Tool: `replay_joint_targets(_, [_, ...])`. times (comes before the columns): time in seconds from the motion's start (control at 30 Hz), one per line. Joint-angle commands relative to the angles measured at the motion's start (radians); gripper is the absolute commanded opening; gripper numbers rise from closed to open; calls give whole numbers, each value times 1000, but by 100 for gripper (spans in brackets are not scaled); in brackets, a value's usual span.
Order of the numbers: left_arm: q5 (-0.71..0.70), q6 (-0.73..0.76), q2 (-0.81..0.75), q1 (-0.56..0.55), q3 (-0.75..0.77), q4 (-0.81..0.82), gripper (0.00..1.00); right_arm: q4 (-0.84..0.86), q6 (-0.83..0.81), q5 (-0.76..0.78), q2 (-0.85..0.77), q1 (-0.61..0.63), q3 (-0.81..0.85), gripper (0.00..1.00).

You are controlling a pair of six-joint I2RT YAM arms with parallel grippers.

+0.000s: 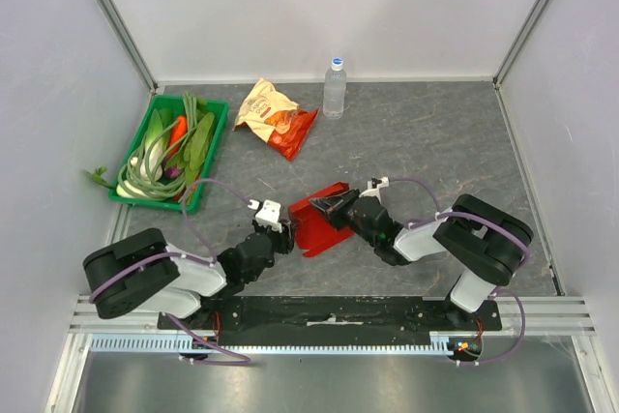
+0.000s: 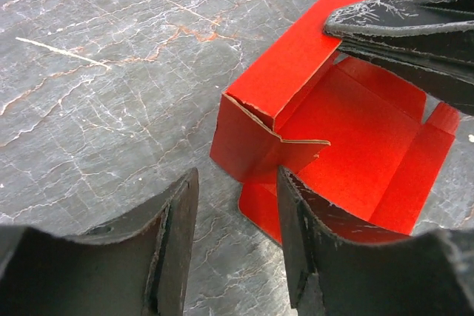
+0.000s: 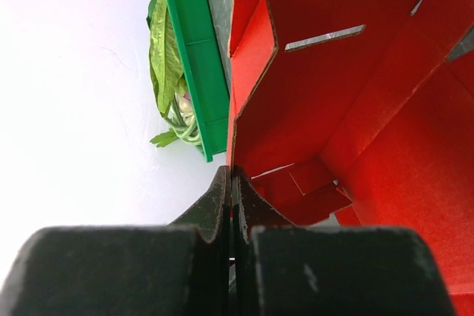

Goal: Fold the paper box

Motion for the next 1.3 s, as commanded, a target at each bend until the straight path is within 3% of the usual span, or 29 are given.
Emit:
replay_joint_targets(0.0, [-130,71,78,-44,32,179,54,-97,9,42,16,26,-1,0])
replay_joint_targets(0.23, [-273,112,187,-53,63,313,53,-90,16,51,10,39,-18,0])
replay_joint_targets(0.43, [-342,127,244,-53,130,298,41,-100,35,62,-7,48,-21,0])
replay_joint_targets(0.6, [-411,138,281,-53,152,307,26,-116,48,73,-19,54,-18,0])
replay_joint_targets(0.73, [-440,127,328,-53,169,304,21,-116,56,74,-20,57,-12,0])
replay_joint_targets(0.93, [-502,91,360,-60,215,220,13,-127,71,82,-20,66,-12,0])
replay_joint_targets(1.07, [-612,-6,406,-67,303,-30,2,-97,88,117,-23,91,-25,0])
replay_joint_targets(1.27, [-686,-20,457,-99,311,-8,2,-100,98,178,-28,138,-7,0])
